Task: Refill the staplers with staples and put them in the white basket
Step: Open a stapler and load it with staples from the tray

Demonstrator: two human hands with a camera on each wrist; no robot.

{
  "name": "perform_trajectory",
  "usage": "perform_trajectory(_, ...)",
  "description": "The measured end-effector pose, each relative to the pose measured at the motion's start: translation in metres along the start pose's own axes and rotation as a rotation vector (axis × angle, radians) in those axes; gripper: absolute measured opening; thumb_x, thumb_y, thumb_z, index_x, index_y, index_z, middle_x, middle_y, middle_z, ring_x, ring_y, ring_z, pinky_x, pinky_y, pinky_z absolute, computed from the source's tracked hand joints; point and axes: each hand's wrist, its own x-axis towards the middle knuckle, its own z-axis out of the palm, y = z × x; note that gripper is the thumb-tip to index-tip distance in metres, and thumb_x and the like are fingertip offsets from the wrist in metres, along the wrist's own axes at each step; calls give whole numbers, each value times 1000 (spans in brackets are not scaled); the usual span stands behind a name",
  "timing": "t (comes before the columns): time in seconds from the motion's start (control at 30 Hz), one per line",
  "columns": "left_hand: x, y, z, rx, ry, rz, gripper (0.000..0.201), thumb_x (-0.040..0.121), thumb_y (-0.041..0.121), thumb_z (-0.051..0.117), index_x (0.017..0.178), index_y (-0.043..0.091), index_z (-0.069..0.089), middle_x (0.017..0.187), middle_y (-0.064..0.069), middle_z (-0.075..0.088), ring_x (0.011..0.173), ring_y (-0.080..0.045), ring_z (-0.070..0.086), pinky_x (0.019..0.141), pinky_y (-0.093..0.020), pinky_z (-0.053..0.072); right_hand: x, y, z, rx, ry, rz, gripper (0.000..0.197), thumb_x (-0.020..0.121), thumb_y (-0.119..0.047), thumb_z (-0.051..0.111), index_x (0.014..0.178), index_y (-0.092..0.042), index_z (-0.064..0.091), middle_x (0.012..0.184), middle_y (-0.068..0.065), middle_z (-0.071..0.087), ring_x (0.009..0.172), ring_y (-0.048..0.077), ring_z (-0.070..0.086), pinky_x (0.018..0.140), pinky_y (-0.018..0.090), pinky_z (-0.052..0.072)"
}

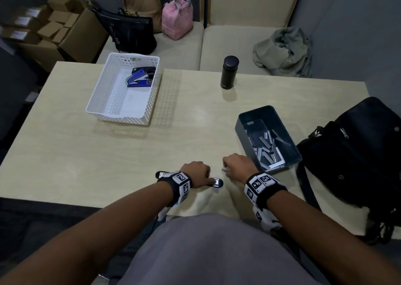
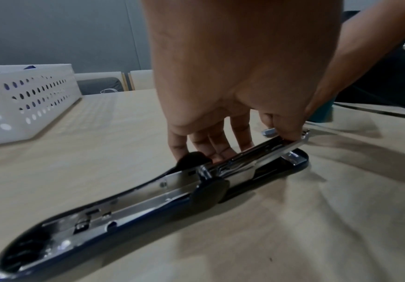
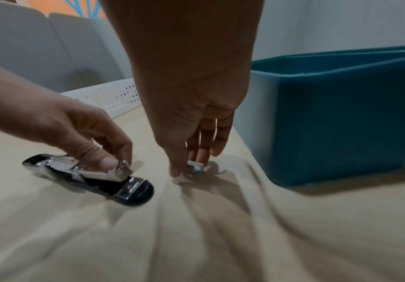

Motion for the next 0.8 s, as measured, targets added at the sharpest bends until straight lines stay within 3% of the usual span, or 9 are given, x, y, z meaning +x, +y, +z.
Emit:
perform_trajectory(0.17, -5, 0, -1, -63, -15, -21, 56, 79, 70, 58, 97, 16, 66, 103, -7, 66, 95, -29, 63, 80, -37, 51, -10, 1, 14, 4, 40, -97, 30, 77, -28, 74, 101, -17, 60, 104, 3, 60, 96, 24, 57, 79, 36, 47)
perform_trajectory(0.3, -7, 4, -3, -73, -11, -39, 53, 79, 64, 60, 98, 15, 68, 101, -7, 68, 95, -28, 64, 79, -37, 52, -18, -9, 13, 68, -36, -235, 36, 75, -40, 75, 102, -19, 64, 101, 1, 62, 94, 21, 57, 75, 34, 46)
perform_trajectory(0.4, -7, 7, -3, -67, 1, -66, 41, 80, 54, 62, 100, 18, 69, 104, -5, 69, 97, -26, 64, 81, -37, 52, -18, -18, 16, 123, -32, -191, 28, 77, -39, 72, 95, -19, 67, 97, 2, 64, 89, 23, 61, 73, 35, 48)
perform_trajectory(0.6, -5, 14, -1, -16, 9, -137, 37, 79, 54, 62, 101, 25, 69, 108, -1, 68, 106, -26, 60, 85, -38, 44, -16, -29, 21, 100, -14, -93, 13, 77, -25, 65, 80, -12, 69, 87, 11, 67, 81, 31, 65, 61, 30, 41)
perform_trajectory(0.8, -12, 9, 3, 103, 74, -233, 36, 81, 58, 56, 103, 32, 67, 117, -3, 59, 117, -29, 44, 93, -48, 35, -12, -33, 24, 44, -32, -62, 13, 78, -17, 66, 88, -10, 72, 89, 12, 68, 80, 32, 66, 64, 31, 48)
